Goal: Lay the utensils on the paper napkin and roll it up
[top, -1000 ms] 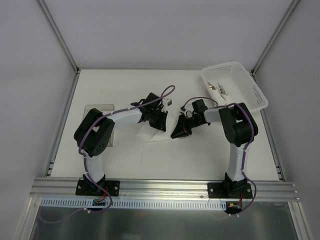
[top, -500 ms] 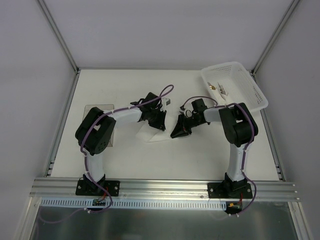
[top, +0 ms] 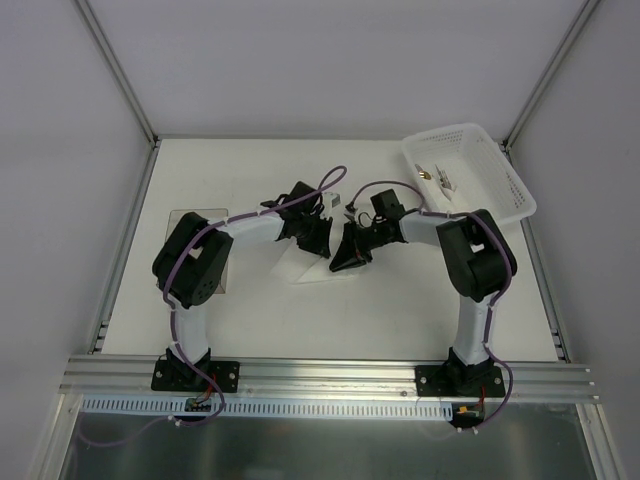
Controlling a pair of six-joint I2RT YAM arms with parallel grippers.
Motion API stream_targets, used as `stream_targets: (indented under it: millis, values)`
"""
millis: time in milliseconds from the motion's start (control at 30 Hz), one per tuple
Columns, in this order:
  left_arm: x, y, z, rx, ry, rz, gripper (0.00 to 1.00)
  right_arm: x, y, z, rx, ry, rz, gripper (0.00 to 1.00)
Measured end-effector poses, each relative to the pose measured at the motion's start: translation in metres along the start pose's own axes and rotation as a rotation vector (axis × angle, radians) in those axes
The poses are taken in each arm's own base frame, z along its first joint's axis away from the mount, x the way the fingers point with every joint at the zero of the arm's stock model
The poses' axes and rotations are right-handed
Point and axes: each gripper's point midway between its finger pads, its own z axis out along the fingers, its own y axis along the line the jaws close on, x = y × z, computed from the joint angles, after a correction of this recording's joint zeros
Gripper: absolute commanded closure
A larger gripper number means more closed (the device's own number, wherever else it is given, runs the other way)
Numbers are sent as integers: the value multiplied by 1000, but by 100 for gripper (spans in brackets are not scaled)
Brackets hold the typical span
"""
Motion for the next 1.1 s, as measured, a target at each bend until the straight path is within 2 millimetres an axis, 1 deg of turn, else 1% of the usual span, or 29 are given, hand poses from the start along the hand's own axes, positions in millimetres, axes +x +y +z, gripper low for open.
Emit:
stream_targets:
  millis: [133, 267, 333, 367, 433, 533, 567, 600, 633, 733, 800, 833, 867, 900, 933, 1033, 1100]
  values:
    - [-1, 2, 0, -2, -2, -6, 92, 1, -5, 4, 6, 10, 10, 81]
    - [-2, 2, 0, -2, -4, -10, 89, 1, -18, 11, 22, 21, 40, 82]
    - [-2, 2, 0, -2, -4, -13, 86, 2, -23, 12, 29, 26, 52, 82]
    - [-2, 2, 0, -2, -4, -15, 83, 2, -24, 13, 31, 26, 56, 82]
    - [-3, 1, -1, -1, -6, -20, 82, 2, -25, 13, 33, 27, 61, 82]
    - [-4, -1, -7, -2, -20, -27, 76, 1, -27, 15, 32, 29, 71, 83]
    - [-4, -3, -14, -6, -32, -36, 74, 2, -28, 16, 29, 32, 80, 83]
    - [-5, -4, -21, -12, -48, -43, 70, 1, -28, 17, 23, 35, 89, 83]
    - [-7, -6, -30, -15, -68, -54, 67, 2, -28, 17, 19, 37, 95, 83]
    - [-10, -9, -67, -29, -157, -102, 63, 1, -27, 17, 14, 39, 104, 84]
    - [-8, -9, -88, -37, -212, -143, 61, 1, -27, 17, 14, 38, 107, 84]
    - [-3, -8, -97, -37, -234, -166, 60, 1, -27, 17, 14, 38, 107, 84]
    - [7, -8, -104, -38, -243, -207, 59, 1, -27, 17, 13, 38, 110, 84]
    - [15, -6, -107, -42, -240, -234, 58, 1, -27, 17, 13, 37, 111, 84]
    - [23, -5, -107, -42, -238, -261, 57, 0, -27, 17, 13, 37, 114, 84]
    - [63, 3, -100, -66, -178, -389, 57, 0, -27, 18, 10, 37, 128, 84]
    - [82, 9, -96, -88, -151, -457, 57, 0, -27, 18, 10, 36, 132, 84]
